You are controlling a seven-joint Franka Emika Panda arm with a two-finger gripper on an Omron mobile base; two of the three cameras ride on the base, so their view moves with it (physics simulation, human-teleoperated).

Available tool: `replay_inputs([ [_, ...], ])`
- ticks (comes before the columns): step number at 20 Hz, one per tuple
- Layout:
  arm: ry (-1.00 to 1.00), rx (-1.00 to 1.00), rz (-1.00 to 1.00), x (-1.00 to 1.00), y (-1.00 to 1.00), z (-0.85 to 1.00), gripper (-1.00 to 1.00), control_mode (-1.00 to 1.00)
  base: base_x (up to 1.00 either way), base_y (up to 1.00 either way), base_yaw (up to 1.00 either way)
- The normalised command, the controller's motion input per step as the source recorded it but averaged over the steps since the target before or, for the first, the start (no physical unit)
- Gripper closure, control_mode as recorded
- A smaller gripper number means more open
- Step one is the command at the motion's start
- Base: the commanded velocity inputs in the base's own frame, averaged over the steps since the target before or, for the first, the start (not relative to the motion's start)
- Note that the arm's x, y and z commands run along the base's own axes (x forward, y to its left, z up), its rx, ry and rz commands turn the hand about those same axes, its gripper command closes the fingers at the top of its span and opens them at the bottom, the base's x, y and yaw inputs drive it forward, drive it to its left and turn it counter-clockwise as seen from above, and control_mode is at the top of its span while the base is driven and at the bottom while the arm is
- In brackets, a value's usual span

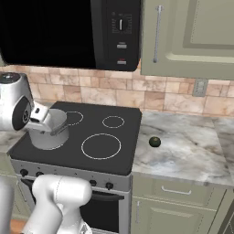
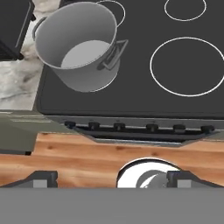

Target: Turn on the burner for the pot on the stove. Wait thirty seconds for the pot to heat up. Then add the squash to the pot.

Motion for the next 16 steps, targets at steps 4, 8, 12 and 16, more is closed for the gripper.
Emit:
replay_inputs([
  [4, 0.0, 0.03, 0.0, -0.36, 0.46, -0.29, -1.0, -1.0, 0.0, 0.0, 0.0],
  [8, 0.0, 0.0, 0.0, -0.43, 0.28, -0.32, -1.0, -1.0, 0.0, 0.0, 0.0],
  [12, 0.0, 0.0, 0.0, -0.43, 0.21, -0.51, -1.0, -1.0, 0.0, 0.0, 0.0],
  [16, 0.0, 0.0, 0.0, -0.19, 0.05, -0.54, -1.0, -1.0, 0.0, 0.0, 0.0],
])
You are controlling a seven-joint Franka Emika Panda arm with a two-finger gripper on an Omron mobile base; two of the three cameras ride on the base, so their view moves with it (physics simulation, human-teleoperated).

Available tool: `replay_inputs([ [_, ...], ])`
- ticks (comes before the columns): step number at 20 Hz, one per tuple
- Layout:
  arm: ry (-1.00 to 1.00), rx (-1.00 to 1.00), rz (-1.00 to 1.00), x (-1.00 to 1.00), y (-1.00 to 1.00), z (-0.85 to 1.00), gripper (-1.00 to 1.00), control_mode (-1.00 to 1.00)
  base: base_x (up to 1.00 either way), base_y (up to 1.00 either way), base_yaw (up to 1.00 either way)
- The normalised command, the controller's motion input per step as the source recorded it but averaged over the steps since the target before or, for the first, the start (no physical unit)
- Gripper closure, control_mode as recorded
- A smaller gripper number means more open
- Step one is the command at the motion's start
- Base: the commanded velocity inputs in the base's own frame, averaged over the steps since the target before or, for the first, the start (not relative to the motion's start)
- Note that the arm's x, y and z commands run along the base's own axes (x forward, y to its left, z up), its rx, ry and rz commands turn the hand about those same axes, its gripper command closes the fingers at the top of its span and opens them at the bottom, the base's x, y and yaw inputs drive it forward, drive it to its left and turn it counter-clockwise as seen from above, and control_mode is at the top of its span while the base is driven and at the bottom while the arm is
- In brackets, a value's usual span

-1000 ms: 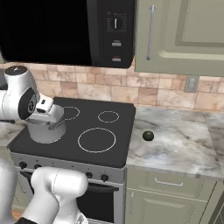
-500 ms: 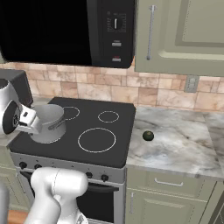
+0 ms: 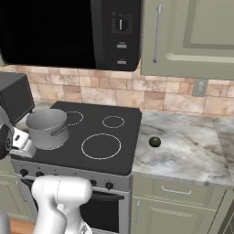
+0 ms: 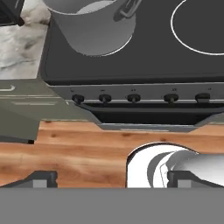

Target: Turn on the burner for the pot on the stove. Wait thirty seconds for the pot to heat up. Then add the squash to the pot.

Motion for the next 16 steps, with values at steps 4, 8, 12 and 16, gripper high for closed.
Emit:
replay_inputs([
  [4, 0.0, 0.0, 0.0, -0.16, 0.04, -0.54, -1.0, -1.0, 0.0, 0.0, 0.0],
  [8, -0.03, 0.0, 0.0, 0.0, 0.09, -0.57, -1.0, -1.0, 0.0, 0.0, 0.0],
  [12, -0.05, 0.0, 0.0, 0.0, 0.18, -0.49, -1.0, -1.0, 0.0, 0.0, 0.0],
  [16, -0.02, 0.0, 0.0, -0.02, 0.23, -0.57, -1.0, -1.0, 0.0, 0.0, 0.0],
])
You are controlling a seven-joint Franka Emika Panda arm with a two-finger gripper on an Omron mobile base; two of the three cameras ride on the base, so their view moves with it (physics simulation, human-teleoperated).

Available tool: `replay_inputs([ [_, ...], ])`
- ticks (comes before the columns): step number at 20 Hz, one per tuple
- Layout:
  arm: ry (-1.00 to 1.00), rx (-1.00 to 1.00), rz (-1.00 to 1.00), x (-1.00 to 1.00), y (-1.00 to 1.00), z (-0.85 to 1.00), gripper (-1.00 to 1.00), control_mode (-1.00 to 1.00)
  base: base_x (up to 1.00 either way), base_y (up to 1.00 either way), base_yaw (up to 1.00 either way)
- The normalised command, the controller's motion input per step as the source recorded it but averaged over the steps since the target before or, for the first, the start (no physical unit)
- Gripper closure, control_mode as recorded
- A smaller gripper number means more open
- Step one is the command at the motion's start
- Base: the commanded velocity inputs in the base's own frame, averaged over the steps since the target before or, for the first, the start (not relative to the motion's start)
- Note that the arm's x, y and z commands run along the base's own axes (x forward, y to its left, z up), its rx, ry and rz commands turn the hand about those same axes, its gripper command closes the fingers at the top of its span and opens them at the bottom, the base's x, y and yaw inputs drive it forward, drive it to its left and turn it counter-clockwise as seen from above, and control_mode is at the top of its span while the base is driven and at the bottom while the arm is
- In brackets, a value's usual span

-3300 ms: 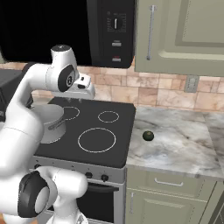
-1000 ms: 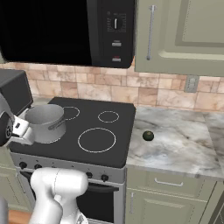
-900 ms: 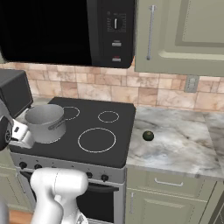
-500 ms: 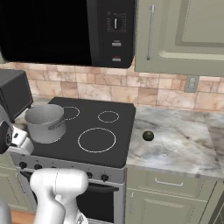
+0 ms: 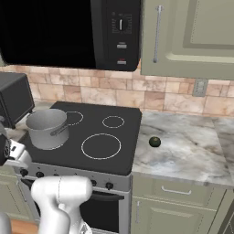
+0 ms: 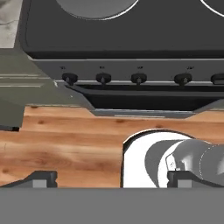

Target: Turn on the burner for the pot on the stove. Wait thirty seconds for the pot to heat up. Then add the squash to the pot.

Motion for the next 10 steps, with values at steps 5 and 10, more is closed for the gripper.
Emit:
replay_inputs([
  [5, 0.0, 0.02, 0.0, -0.03, 0.25, -0.58, -1.0, -1.0, 0.0, 0.0, 0.0],
  [10, -0.02, 0.03, 0.0, -0.08, 0.21, -0.55, -1.0, -1.0, 0.0, 0.0, 0.0],
])
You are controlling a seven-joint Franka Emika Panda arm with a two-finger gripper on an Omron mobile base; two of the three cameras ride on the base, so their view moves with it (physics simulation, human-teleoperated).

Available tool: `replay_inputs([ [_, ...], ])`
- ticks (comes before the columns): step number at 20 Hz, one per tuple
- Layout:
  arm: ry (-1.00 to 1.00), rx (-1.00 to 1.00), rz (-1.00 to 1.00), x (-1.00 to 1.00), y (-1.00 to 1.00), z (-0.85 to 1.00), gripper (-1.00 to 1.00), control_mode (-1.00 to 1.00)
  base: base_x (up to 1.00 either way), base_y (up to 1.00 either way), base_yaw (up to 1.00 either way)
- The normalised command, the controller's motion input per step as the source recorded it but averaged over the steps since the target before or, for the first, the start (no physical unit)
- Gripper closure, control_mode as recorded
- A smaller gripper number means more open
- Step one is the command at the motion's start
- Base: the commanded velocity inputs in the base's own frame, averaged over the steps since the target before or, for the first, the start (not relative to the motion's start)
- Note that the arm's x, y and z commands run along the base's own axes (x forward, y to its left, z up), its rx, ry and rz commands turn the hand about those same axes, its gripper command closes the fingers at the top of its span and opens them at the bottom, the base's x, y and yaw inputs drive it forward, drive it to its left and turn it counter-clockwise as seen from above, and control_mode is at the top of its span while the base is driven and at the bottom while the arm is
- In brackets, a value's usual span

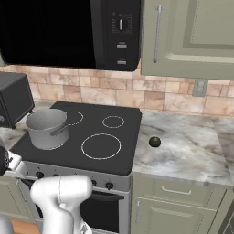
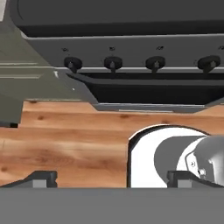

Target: Turn on the burner for the pot on the stove. Wait thirty seconds for the pot to heat up. Then add the squash to the pot.

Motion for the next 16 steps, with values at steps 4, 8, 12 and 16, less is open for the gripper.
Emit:
replay_inputs([
  [4, -0.16, 0.08, -0.01, -0.06, 0.08, -0.57, -1.0, -1.0, 0.0, 0.0, 0.0],
  [8, -0.26, 0.06, -0.01, -0.1, 0.09, -0.61, -1.0, -1.0, 0.0, 0.0, 0.0],
  [12, -0.19, 0.02, 0.0, -0.05, 0.04, -0.46, -1.0, -1.0, 0.0, 0.0, 0.0],
  [16, -0.15, 0.0, 0.0, -0.15, 0.02, -0.24, -1.0, -1.0, 0.0, 0.0, 0.0],
])
